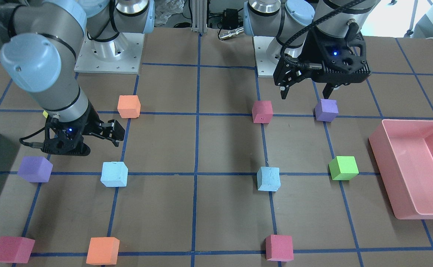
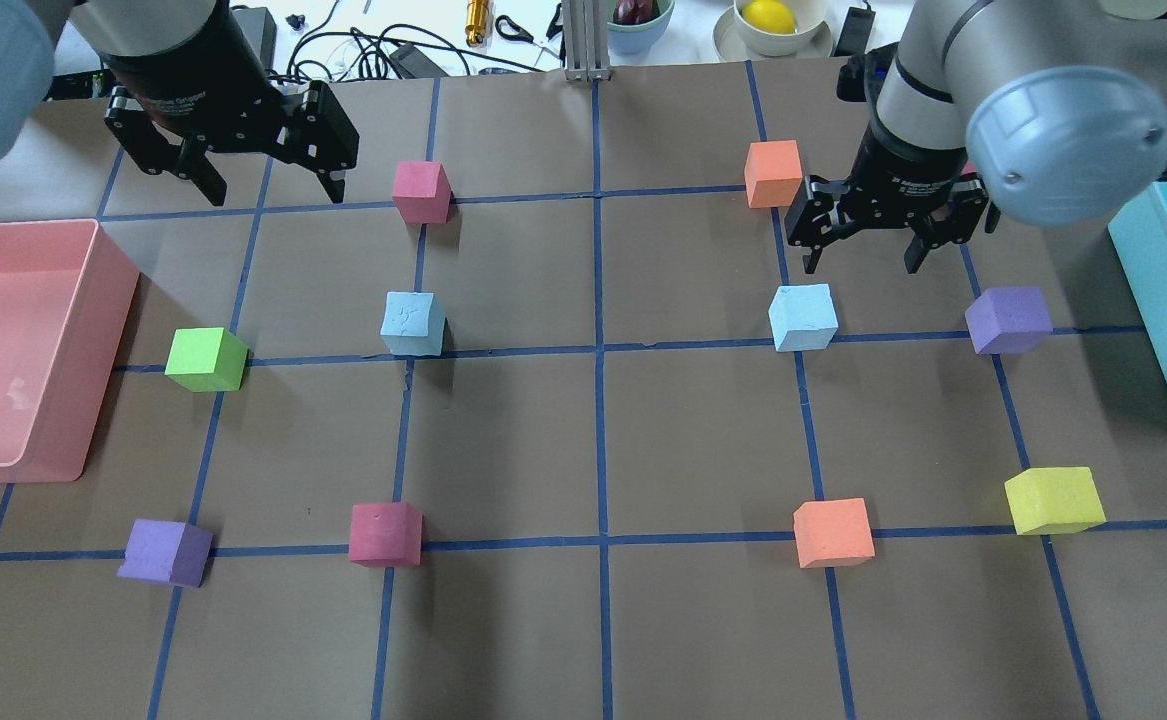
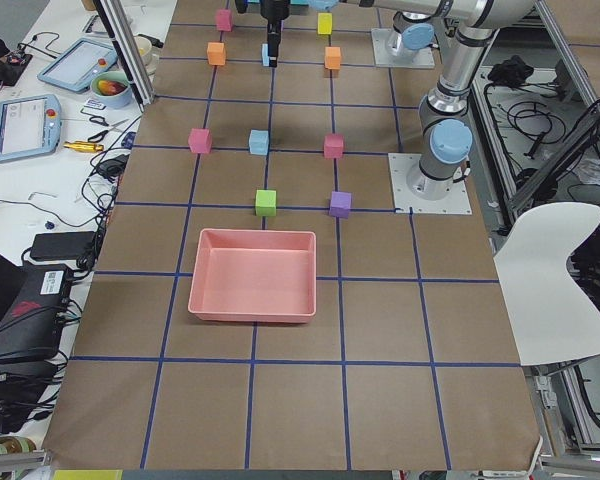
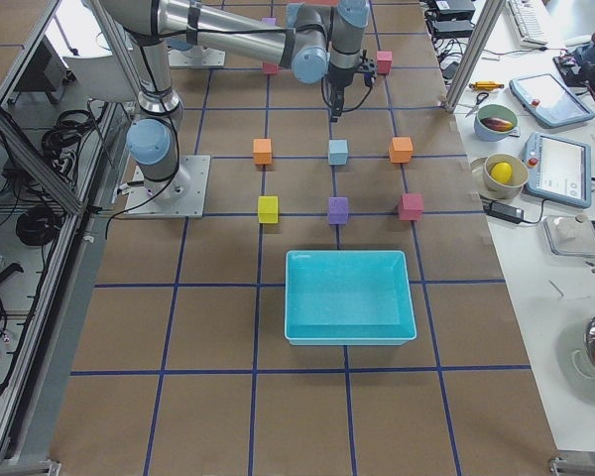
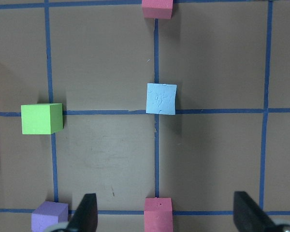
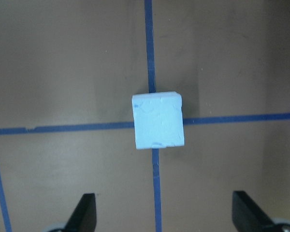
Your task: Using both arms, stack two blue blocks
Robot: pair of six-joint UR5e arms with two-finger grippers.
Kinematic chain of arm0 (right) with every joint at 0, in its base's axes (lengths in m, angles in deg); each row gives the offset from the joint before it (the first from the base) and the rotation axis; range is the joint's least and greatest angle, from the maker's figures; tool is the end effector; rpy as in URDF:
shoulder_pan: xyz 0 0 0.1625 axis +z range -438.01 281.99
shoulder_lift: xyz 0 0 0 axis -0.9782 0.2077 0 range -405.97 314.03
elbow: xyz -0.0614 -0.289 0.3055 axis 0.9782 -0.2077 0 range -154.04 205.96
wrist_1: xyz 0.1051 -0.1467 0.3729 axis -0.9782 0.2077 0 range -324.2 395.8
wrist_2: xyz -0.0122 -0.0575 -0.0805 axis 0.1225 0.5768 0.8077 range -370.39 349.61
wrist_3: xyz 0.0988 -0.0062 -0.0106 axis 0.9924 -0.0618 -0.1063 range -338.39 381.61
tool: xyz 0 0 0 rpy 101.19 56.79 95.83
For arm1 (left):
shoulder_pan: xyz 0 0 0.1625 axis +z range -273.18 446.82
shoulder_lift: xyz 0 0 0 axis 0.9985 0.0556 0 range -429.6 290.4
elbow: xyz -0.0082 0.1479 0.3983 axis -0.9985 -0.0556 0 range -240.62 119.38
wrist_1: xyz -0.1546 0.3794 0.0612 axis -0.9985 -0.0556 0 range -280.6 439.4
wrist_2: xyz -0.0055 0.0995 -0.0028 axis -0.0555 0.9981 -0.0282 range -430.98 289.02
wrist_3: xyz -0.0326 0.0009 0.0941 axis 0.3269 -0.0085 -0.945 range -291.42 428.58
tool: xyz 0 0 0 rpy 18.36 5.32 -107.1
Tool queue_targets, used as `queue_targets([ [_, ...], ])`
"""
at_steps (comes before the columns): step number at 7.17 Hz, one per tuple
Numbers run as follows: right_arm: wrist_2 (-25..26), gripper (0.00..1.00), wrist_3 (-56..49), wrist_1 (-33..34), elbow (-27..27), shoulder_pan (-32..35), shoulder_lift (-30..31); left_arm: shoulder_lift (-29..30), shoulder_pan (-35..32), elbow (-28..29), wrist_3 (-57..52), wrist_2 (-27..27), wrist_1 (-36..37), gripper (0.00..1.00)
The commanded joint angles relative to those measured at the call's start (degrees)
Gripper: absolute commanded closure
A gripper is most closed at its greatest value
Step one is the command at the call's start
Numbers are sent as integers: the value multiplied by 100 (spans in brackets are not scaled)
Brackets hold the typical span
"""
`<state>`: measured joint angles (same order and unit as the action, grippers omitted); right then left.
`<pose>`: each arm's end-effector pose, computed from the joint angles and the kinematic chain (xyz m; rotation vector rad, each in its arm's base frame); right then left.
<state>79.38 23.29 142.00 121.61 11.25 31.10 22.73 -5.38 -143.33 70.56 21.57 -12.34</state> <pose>0.1264 -0.5642 0.3481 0.0663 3.1365 0.0652 -0.1483 -0.5079 0.5273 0.0039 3.0979 -0.0894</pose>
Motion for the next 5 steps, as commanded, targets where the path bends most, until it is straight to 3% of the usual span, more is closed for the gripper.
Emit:
queue_targets([
  [1, -21, 0, -114, 507, 42, 12, -560, 4, 0, 0, -4, 0, 7, 0],
  [2, -47, 0, -811, 533, 42, 3, -926, -5, 0, -9, -4, -8, 7, 0],
  [5, -56, 0, -906, 762, 24, -23, -1289, -5, 35, 0, -13, 0, 7, 0],
])
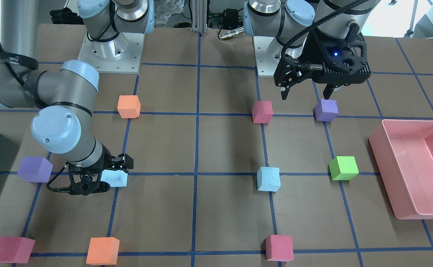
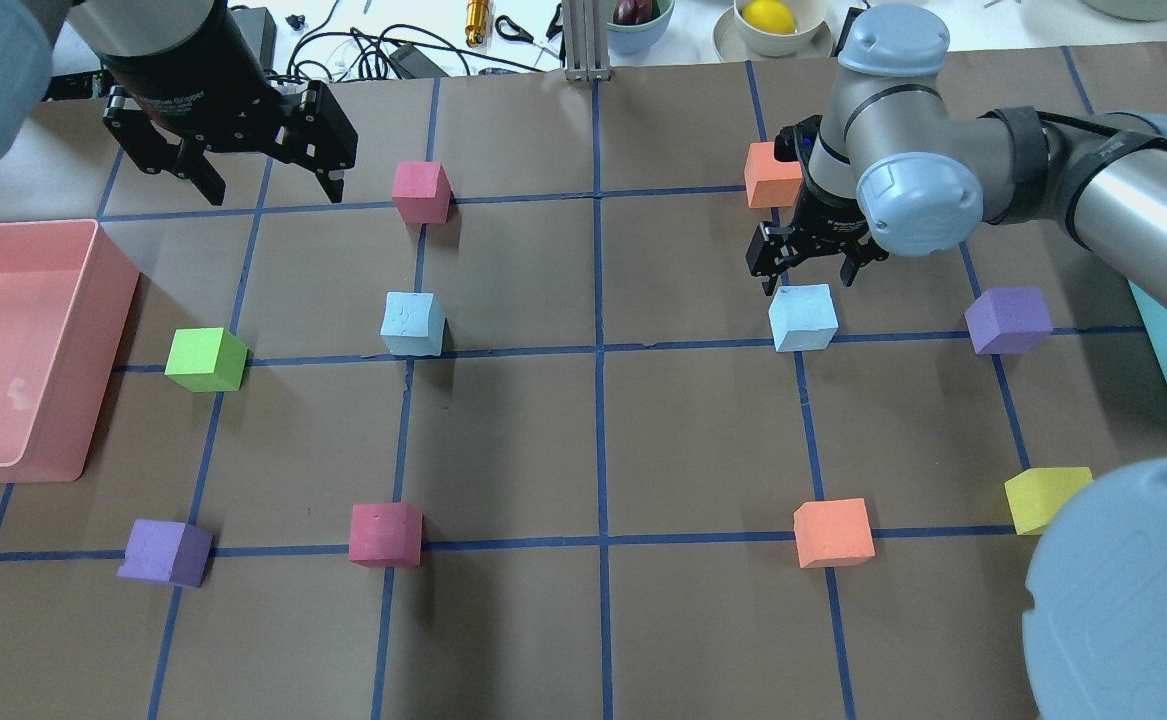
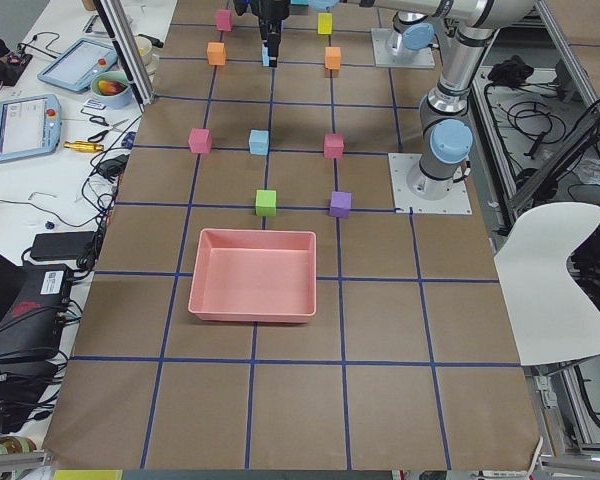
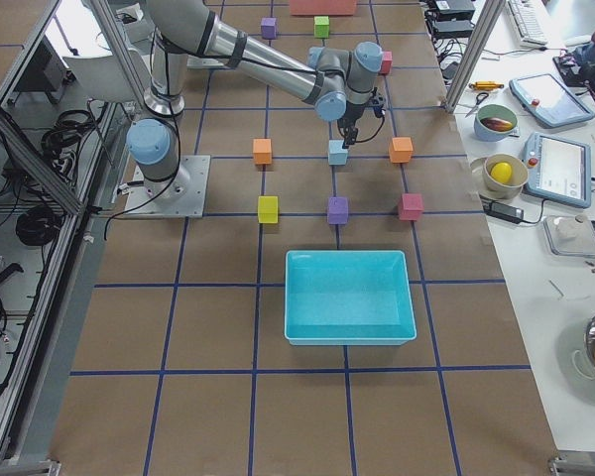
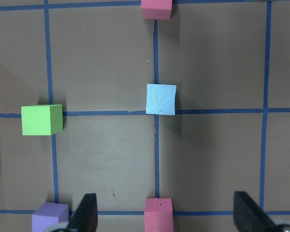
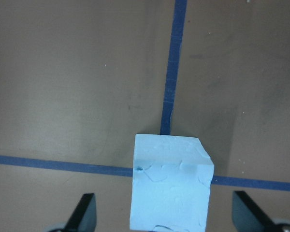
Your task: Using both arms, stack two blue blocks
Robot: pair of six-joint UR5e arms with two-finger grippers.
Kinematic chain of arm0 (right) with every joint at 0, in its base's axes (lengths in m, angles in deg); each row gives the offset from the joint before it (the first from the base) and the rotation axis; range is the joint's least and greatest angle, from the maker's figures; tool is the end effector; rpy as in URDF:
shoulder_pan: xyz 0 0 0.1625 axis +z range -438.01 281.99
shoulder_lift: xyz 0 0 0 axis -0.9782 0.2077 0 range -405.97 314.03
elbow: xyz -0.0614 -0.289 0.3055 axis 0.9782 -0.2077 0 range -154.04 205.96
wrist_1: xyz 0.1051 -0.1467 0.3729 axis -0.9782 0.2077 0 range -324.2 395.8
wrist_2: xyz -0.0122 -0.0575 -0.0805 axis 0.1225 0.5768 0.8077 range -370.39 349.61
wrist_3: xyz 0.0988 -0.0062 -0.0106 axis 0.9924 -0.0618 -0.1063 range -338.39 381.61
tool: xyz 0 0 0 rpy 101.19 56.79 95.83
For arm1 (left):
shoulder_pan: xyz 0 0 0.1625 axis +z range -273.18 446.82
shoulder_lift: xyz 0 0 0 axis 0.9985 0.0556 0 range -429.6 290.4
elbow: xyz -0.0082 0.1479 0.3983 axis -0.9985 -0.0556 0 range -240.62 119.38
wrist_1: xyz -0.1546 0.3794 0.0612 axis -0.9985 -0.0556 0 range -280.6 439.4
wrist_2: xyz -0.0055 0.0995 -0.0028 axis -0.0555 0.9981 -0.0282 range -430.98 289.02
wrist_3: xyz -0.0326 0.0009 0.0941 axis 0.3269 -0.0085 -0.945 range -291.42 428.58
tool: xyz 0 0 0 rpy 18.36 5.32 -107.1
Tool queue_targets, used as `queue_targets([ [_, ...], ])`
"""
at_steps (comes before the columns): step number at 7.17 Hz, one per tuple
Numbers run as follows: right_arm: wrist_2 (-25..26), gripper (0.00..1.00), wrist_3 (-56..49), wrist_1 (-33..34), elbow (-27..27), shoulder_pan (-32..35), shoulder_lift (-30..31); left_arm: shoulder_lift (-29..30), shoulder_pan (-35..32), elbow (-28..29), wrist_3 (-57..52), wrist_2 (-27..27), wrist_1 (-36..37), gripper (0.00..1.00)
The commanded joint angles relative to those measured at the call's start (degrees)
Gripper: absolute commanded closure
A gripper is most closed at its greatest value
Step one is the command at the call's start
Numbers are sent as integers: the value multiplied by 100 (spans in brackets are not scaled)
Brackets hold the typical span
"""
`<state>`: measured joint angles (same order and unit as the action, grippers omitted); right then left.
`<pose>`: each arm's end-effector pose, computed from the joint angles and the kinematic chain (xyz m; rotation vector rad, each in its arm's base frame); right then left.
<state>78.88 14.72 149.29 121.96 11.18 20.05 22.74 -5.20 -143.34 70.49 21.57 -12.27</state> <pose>0.1261 -0.6022 0.2446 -0.1642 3.1120 0.1749 -0.1468 -0.5085 0.5272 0.0009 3.0978 -0.0906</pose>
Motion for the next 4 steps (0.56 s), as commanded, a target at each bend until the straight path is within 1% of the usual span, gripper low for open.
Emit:
queue_targets([
  [1, 12, 0, -101, 50, -2, -25, -238, -6, 17, -8, -7, 9, -9, 0],
  [4, 64, 0, -128, 182, 7, -25, -458, -6, 43, -8, -7, 18, -9, 0],
])
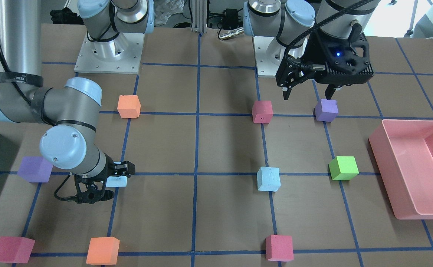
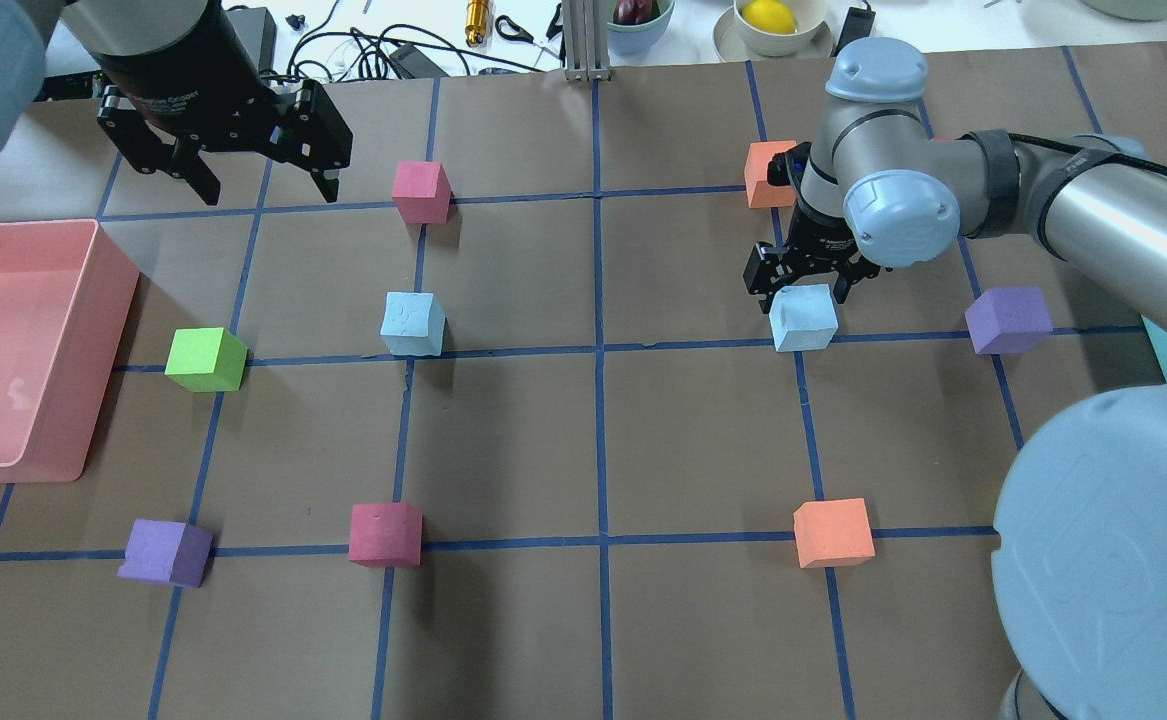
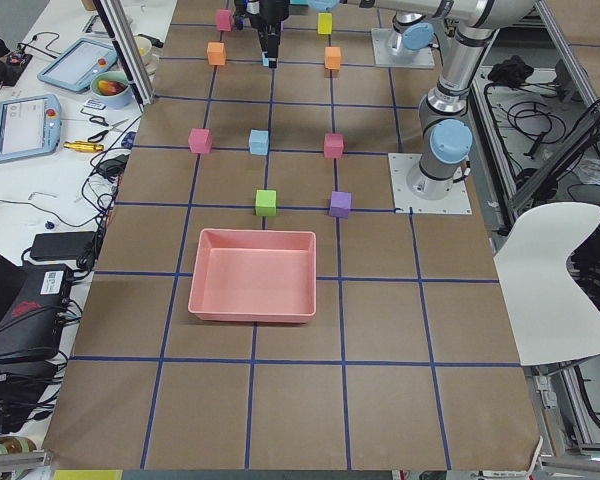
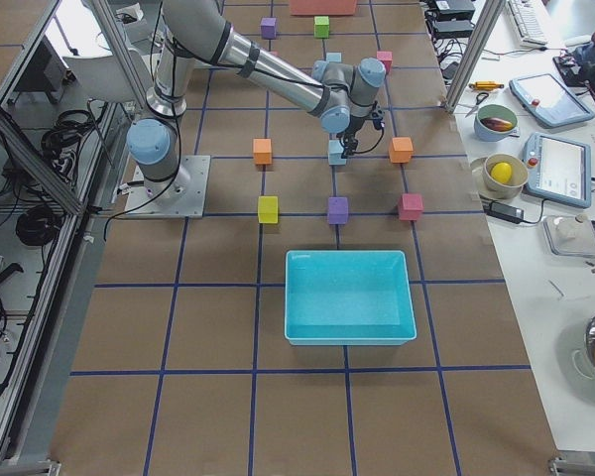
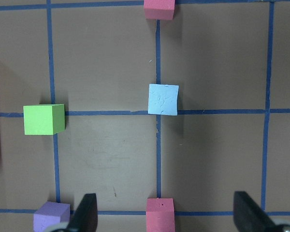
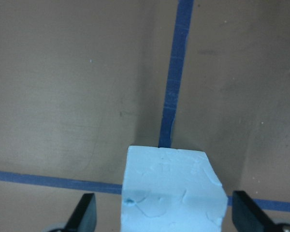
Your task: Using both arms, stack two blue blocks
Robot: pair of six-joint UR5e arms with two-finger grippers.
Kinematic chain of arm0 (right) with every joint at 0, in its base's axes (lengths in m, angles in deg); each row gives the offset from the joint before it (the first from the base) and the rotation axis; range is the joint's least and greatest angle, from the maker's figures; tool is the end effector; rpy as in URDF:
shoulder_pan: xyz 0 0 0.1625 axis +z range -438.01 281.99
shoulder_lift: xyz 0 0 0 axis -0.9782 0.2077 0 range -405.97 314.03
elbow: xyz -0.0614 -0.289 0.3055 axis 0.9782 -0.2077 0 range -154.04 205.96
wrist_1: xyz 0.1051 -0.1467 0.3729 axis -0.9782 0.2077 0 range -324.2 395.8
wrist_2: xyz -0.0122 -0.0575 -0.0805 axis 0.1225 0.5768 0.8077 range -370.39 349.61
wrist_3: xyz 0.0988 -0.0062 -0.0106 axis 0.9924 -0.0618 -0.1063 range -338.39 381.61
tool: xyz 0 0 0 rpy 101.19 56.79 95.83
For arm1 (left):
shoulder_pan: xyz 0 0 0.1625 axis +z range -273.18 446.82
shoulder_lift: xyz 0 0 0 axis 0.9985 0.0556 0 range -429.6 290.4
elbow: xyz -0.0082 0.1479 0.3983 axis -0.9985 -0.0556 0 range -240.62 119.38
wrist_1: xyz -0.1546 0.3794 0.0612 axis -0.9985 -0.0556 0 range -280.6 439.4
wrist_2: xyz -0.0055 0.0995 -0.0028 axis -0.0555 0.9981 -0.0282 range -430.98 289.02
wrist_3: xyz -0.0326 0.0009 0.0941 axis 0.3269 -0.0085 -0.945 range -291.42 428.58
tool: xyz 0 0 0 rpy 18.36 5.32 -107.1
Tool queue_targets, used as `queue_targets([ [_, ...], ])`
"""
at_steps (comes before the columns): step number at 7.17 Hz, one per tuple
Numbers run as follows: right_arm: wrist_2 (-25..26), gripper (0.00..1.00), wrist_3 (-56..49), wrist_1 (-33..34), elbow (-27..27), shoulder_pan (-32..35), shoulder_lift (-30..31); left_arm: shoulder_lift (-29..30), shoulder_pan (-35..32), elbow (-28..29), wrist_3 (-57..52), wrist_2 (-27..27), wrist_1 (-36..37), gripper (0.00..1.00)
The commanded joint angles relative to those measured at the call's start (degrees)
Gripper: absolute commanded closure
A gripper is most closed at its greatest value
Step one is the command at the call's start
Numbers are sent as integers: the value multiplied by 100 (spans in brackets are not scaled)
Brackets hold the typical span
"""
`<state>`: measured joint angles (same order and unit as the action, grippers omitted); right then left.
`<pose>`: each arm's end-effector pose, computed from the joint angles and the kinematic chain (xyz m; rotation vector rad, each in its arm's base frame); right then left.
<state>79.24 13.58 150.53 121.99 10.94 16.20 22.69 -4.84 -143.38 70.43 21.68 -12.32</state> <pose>0.1228 -0.6092 0.2056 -0.1887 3.1070 0.2469 -0.1434 -0.5090 0.5272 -0.0073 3.0957 -0.0893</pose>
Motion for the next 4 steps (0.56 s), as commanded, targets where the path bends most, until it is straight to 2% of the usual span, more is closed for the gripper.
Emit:
queue_targets([
  [1, -15, 41, 20, 189, 4, -9, -108, -1, 7, -3, -9, -2, -4, 0],
  [2, -15, 99, 3, 190, 4, -18, -99, -1, 7, -3, -44, -2, -4, 0],
  [4, 20, 100, 99, 120, -83, -18, -12, -1, 16, -3, -53, -2, -4, 0],
])
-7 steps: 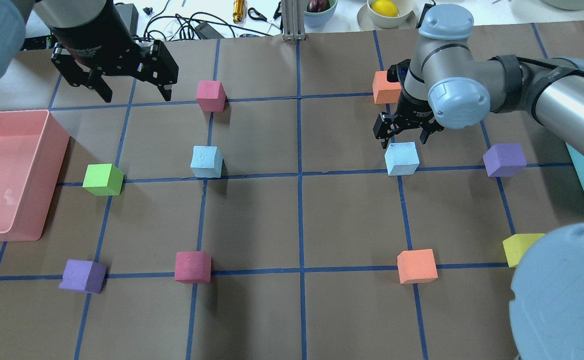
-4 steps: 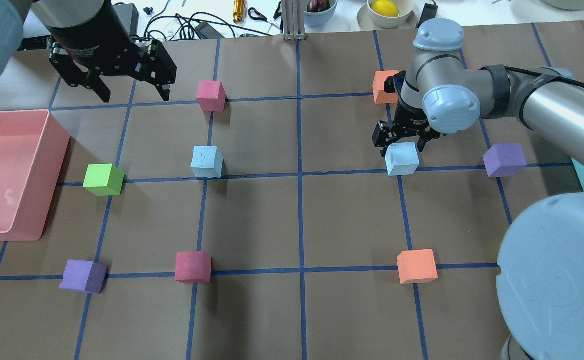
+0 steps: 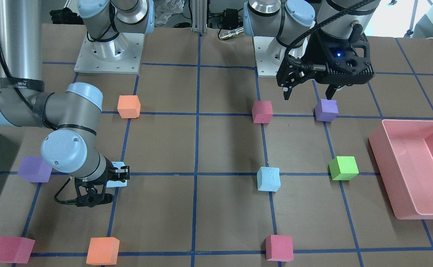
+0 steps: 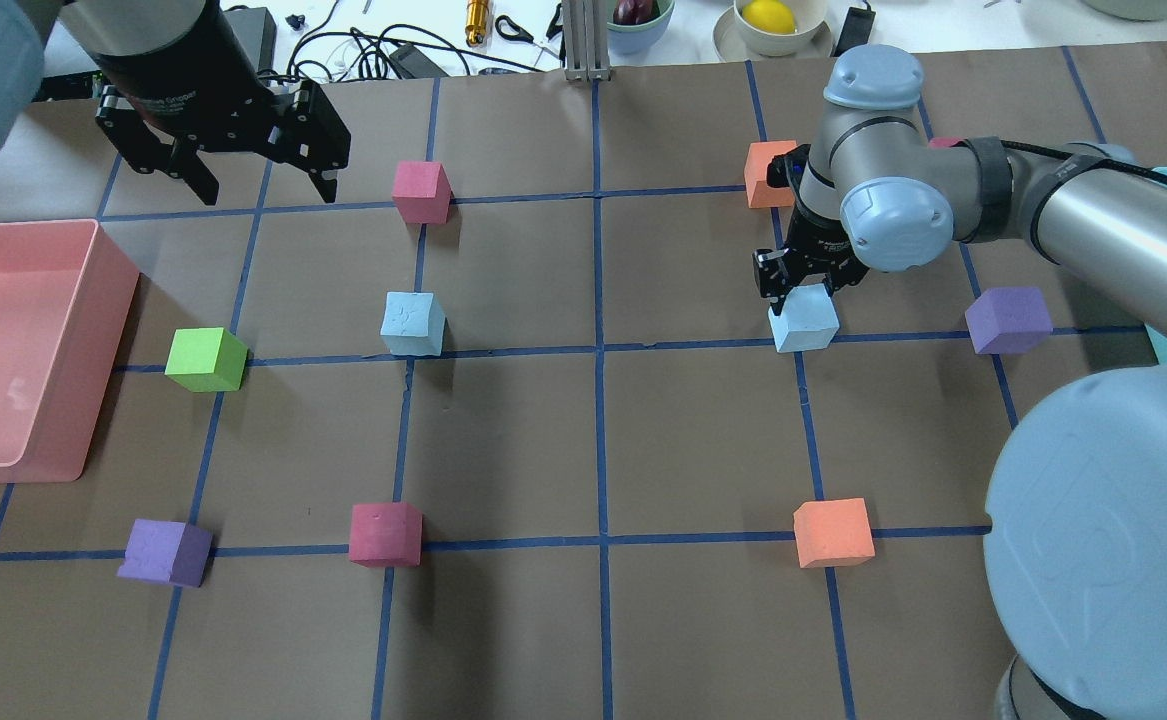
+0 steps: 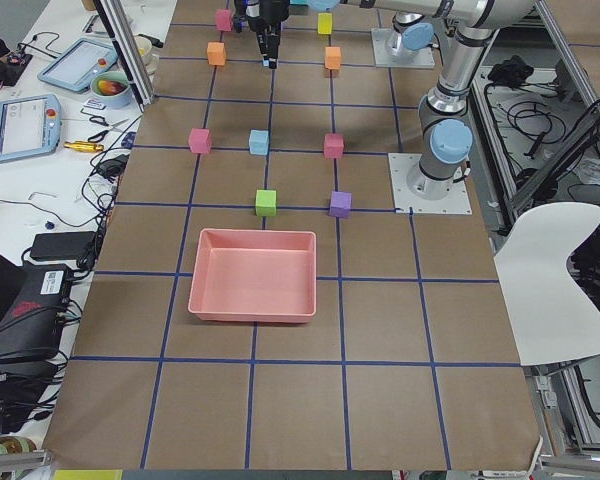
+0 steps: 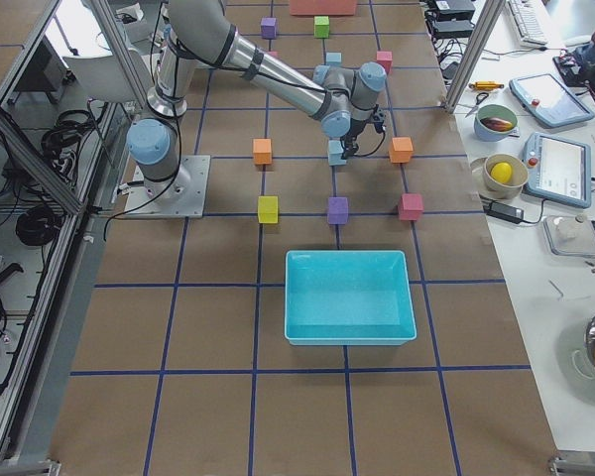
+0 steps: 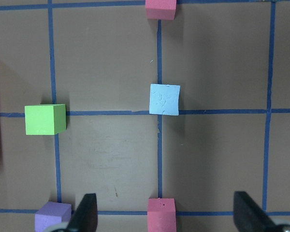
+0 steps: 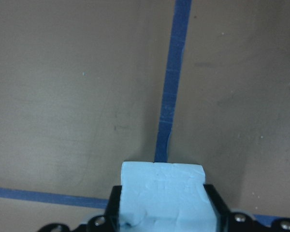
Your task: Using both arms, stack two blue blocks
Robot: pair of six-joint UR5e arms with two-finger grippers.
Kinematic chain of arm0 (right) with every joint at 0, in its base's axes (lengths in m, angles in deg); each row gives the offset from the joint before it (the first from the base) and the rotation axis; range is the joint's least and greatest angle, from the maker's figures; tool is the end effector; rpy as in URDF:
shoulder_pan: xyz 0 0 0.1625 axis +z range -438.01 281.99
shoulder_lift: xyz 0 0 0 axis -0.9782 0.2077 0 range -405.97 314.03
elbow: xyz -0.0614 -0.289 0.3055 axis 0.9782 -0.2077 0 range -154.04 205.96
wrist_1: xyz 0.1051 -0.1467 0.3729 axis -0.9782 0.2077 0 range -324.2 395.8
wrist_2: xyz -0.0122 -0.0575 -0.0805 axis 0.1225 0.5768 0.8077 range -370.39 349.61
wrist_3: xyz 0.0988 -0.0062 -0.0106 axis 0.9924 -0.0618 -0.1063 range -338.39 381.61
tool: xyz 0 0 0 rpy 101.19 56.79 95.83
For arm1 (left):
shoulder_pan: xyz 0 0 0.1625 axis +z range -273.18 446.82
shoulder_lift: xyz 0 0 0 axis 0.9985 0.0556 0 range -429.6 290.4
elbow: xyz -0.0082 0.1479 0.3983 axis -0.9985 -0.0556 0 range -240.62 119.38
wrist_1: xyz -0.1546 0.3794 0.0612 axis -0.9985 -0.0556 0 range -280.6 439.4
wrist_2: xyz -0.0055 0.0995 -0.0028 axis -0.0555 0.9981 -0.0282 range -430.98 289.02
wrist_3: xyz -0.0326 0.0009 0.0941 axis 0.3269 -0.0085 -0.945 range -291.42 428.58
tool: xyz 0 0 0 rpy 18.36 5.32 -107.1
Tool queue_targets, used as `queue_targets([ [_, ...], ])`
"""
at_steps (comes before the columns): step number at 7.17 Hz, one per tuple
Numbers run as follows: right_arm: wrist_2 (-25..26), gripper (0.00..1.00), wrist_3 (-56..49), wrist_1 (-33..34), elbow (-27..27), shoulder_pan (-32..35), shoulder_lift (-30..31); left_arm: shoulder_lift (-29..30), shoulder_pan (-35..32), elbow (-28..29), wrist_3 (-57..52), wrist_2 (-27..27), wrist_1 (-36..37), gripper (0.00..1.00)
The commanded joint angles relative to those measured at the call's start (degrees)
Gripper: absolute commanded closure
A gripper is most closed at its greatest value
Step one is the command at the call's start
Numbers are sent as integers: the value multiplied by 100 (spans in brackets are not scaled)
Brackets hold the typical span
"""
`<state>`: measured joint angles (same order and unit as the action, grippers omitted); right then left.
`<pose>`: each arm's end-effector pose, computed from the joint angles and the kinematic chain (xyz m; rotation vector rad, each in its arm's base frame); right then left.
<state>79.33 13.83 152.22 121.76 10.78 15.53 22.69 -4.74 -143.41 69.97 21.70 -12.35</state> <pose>0.1208 -0.6147 0.2026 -0.1782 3.1135 0.2135 -0.1424 -0.5092 0.5269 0.0024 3.0951 -0.0874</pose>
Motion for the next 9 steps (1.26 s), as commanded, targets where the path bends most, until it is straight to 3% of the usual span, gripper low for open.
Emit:
queue_targets([
  [1, -42, 100, 335, -67, -61, 85, 212, 0, 6, 0, -7, -22, 0, 0],
  [3, -349, 100, 1818, -93, -322, 915, 310, 0, 15, 0, -7, -31, 9, 0],
  [5, -742, 100, 2313, -76, -562, 1473, 232, 0, 15, 0, -7, -13, 9, 0],
  [9, -737, 100, 2938, 425, -764, 2028, -313, 0, 15, 0, -7, -4, 0, 0],
])
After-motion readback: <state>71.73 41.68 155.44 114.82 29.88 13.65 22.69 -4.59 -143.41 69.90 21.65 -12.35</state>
